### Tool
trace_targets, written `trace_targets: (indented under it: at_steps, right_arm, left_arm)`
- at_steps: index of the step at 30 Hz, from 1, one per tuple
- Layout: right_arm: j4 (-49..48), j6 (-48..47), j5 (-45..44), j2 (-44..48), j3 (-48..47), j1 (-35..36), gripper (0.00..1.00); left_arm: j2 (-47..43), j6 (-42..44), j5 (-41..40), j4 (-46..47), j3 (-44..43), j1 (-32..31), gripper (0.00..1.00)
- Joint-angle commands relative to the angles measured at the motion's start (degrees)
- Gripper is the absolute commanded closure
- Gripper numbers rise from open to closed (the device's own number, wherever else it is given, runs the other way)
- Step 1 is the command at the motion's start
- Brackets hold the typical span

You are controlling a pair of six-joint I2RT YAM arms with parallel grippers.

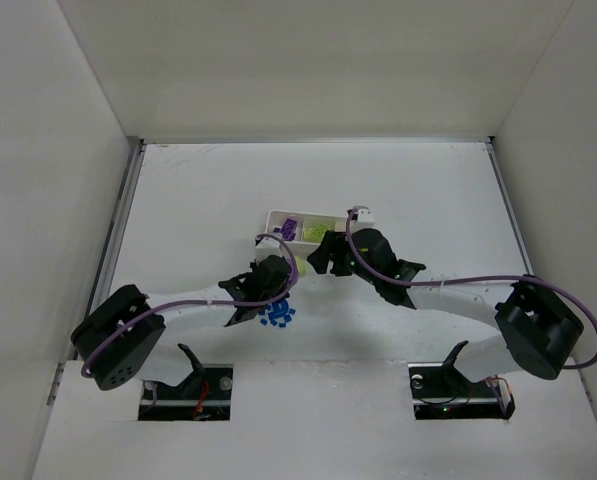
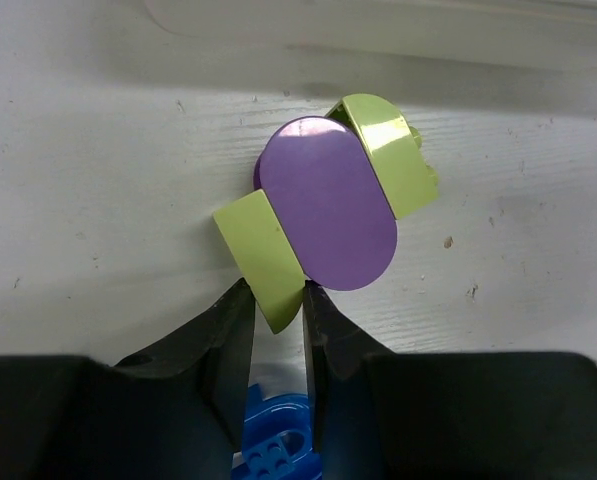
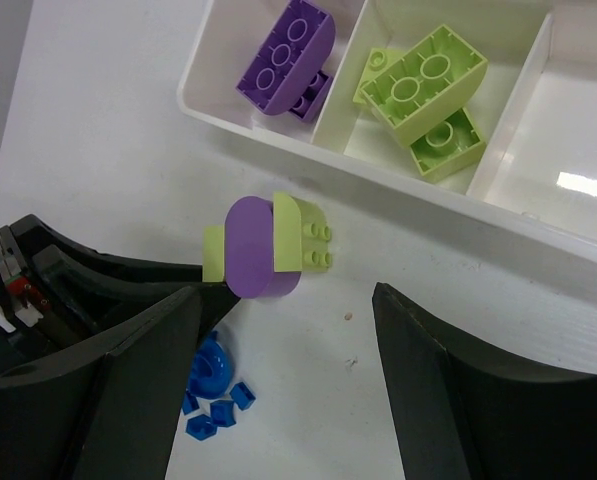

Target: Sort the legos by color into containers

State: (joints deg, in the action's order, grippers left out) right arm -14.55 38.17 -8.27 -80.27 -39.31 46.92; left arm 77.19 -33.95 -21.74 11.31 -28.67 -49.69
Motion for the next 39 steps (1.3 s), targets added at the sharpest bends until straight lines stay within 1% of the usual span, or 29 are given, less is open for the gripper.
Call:
trace_targets:
  at_steps: [1, 3, 8, 14, 16, 18, 23, 25, 29, 34, 39]
  right_arm:
    - [-3.1, -0.1, 0.7, -0.1, -0.2, 0.2, 0.25]
    - [-3.2, 0.0, 0.8, -0.6, -0.3, 0.2, 0.25]
    - [-3.8, 0.5, 0.9, -1.4, -0.2, 0.2, 0.23]
    - [-5.6, 2.6, 2.6, -1.5, 0.3, 0.2, 0.19]
    - [-6.7, 4.1, 3.4, -1.5, 0.8, 0.1, 0.16]
    - [-8.8, 6.2, 4.7, -1.5, 1.8, -0.8, 0.12]
    - [-15.1, 11.6, 12.2, -1.3, 3.9, -3.5, 0.08]
    - [-17.4, 13.0, 14.5, -1.2, 4.5, -4.2, 0.09]
    - [-21.7, 15.3, 17.0, -1.7, 5.7, -5.1, 0.14]
    - [-28.9, 18.6, 21.9, -4.0, 6.5, -5.0, 0.18]
    - [-32.3, 21.7, 24.2, -7.1, 6.4, -5.0, 0.22]
  left_arm:
    - [-1.0, 0.9, -1.9, -0.8, -1.5, -0.7, 0.86]
    - [-1.7, 0.7, -2.5, -1.7, -1.2, -1.0, 0.89]
    - [-5.3, 0.6, -4.8, -3.6, -0.3, -2.0, 0.93]
    - [-11.6, 0.1, -5.3, -5.2, 0.3, -2.8, 0.93]
    - [-13.6, 0.0, -5.3, -5.9, 0.5, -3.1, 0.93]
    - [-15.7, -0.1, -5.3, -6.5, 0.5, -3.4, 0.94]
    - [-20.4, 0.3, -5.3, -6.2, 0.4, -4.5, 0.94]
    - [-21.0, 0.6, -5.3, -6.0, -0.1, -5.1, 0.94]
    - [-21.1, 1.3, -5.2, -5.5, -0.7, -6.4, 0.94]
    - [-20.4, 1.5, -5.3, -4.9, -1.3, -7.5, 0.94]
    - [-20.8, 1.8, -5.3, -4.4, -1.8, -7.9, 0.94]
